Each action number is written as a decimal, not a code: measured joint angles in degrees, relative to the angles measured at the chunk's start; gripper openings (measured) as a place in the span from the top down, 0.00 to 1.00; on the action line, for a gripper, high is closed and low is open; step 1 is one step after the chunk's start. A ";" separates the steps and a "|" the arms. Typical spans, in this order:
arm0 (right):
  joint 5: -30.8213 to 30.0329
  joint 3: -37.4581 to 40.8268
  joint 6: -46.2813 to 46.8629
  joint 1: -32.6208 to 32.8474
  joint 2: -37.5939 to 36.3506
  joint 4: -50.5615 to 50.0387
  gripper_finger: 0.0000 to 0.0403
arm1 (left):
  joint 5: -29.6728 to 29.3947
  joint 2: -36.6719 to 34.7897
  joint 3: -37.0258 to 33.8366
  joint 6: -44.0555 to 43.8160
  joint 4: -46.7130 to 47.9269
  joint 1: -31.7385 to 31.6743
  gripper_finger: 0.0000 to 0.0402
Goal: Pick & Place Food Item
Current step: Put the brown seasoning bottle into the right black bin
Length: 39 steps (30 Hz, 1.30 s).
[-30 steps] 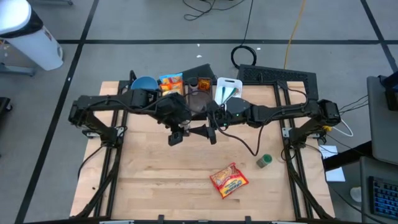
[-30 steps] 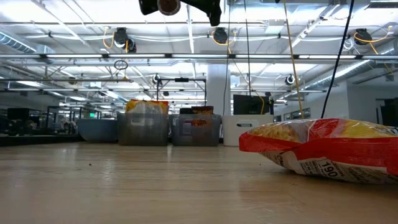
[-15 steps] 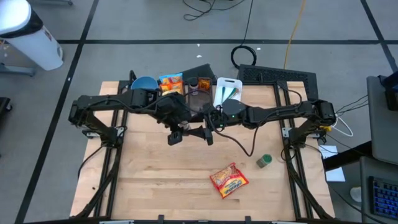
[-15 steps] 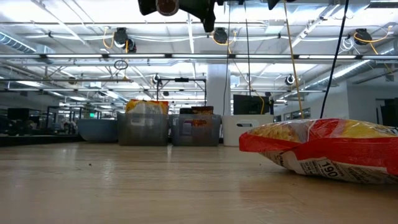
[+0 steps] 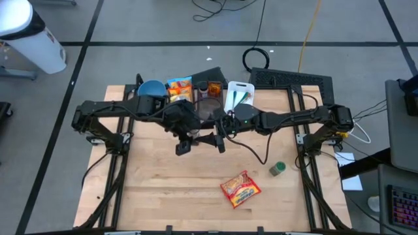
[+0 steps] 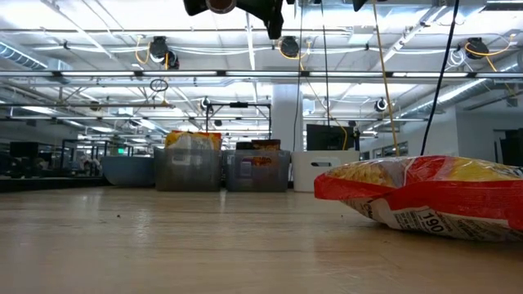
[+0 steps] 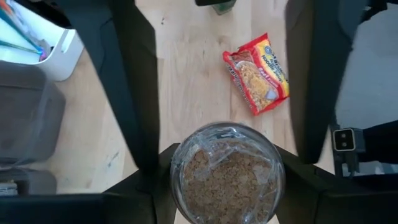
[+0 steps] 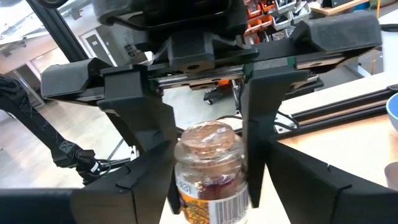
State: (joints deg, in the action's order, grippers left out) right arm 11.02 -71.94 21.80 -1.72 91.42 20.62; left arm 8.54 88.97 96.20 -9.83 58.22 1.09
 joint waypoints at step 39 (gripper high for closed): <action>-0.39 -0.09 -3.71 0.63 0.06 -3.69 0.49 | 1.74 0.11 0.02 -2.80 -1.38 -0.97 0.50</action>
State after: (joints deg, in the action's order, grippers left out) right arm 10.62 -72.03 18.09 -1.08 91.48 16.93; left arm 10.28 89.08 96.23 -12.63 56.84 0.12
